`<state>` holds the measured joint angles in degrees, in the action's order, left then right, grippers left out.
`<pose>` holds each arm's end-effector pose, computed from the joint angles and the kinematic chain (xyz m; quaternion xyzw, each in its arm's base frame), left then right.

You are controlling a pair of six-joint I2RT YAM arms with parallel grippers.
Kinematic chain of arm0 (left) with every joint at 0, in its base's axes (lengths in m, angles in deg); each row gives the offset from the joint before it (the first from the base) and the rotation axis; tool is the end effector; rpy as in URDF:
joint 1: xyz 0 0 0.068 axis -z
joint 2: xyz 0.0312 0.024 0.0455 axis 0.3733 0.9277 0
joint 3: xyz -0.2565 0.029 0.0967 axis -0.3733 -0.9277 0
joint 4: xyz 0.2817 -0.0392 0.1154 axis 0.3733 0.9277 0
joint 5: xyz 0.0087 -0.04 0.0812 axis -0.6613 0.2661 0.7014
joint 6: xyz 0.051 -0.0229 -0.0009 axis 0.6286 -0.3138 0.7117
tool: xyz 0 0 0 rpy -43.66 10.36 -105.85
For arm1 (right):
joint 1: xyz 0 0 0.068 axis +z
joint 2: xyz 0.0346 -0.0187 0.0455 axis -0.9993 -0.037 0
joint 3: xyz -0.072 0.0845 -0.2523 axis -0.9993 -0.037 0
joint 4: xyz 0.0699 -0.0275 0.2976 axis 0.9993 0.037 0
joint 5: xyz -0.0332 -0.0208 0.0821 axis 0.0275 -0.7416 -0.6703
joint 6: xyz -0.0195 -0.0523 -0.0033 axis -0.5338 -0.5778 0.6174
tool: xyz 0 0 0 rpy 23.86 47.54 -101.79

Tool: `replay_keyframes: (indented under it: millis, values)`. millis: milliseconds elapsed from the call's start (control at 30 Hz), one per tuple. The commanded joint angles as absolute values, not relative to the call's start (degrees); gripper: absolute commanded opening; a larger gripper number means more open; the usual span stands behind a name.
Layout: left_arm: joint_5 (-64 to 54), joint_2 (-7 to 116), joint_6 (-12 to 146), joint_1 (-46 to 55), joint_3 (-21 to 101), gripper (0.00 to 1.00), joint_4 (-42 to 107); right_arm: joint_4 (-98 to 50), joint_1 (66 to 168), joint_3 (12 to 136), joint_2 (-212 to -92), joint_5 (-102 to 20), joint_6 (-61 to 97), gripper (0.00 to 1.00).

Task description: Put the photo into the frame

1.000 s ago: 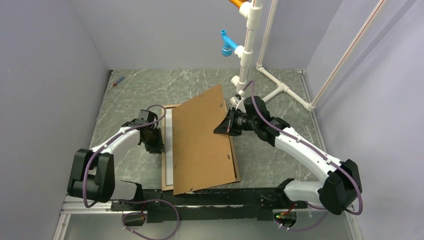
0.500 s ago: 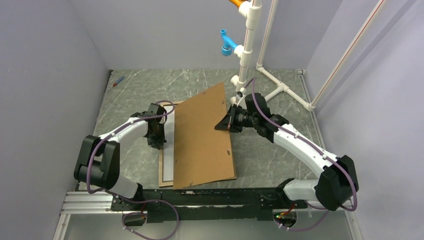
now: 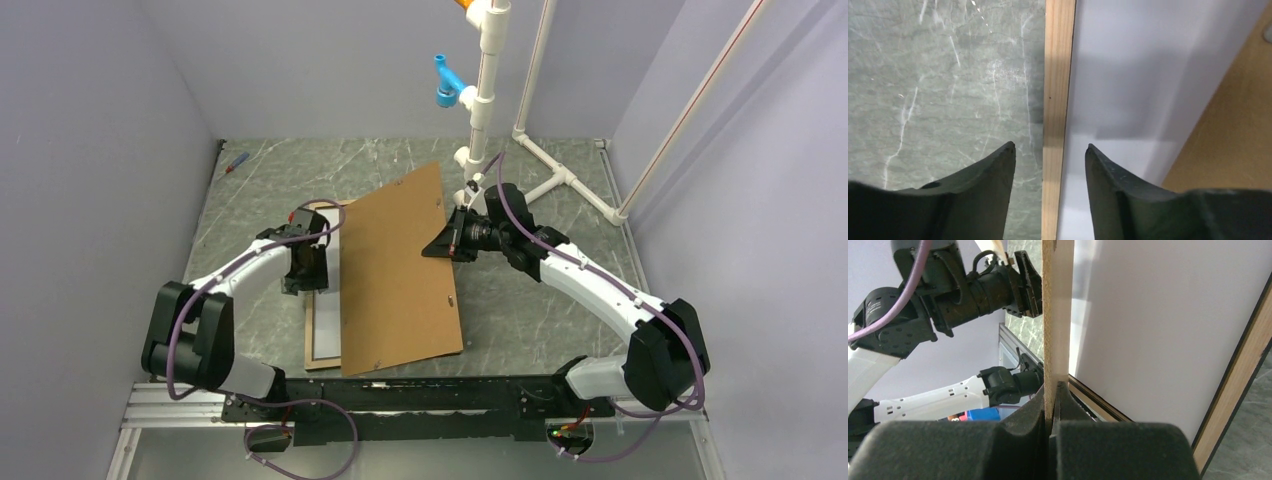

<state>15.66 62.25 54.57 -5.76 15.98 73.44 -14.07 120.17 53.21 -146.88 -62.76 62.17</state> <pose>0.2850 -0.0740 0.1516 -0.0811 0.9815 0.0541 0.1647 0.2790 0.1984 0.2668 0.0162 0.8540 0.4770 0.2071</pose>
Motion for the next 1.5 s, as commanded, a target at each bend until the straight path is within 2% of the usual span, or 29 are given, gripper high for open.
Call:
replay_keyframes:
  millis: [0, 167, 367, 500, 600, 800, 1067, 1367, 1467]
  values:
    - [15.11, 57.31, 53.54, -6.15, 14.89, 0.65, 71.49, -22.31, 119.82, 56.71, -146.14, -63.73, 63.43, 0.00]
    - [11.41, 57.92, 52.70, -6.70, 11.72, 0.64, 67.94, -22.28, 119.80, 56.27, -145.18, -63.89, 63.74, 0.00]
    - [9.90, 62.21, 53.15, -6.81, 9.94, 0.51, 65.26, -20.69, 119.77, 55.87, -142.79, -63.85, 63.77, 0.00]
    - [9.84, 62.35, 53.82, -6.87, 9.89, 0.26, 65.59, -18.43, 119.74, 55.66, -140.56, -63.76, 63.40, 0.00]
    - [8.74, 61.58, 54.38, -6.78, 9.17, 0.00, 64.65, -15.65, 119.77, 56.20, -138.86, -64.40, 62.77, 0.00]
    - [9.23, 62.13, 54.18, -5.48, 9.23, 0.00, 65.55, -5.23, 119.52, 58.35, -133.75, -64.23, 59.89, 0.00]
    - [11.74, 60.54, 52.97, -0.92, 10.93, 0.00, 69.62, 1.37, 118.64, 58.88, -130.44, -63.46, 57.68, 0.00]
    - [14.33, 55.95, 51.78, 1.14, 12.39, 0.02, 75.72, 1.44, 117.94, 57.73, -129.98, -63.60, 56.89, 0.00]
    - [16.06, 55.61, 51.47, 1.20, 13.11, 0.07, 77.77, 0.54, 117.86, 57.18, -130.48, -63.99, 57.04, 0.00]
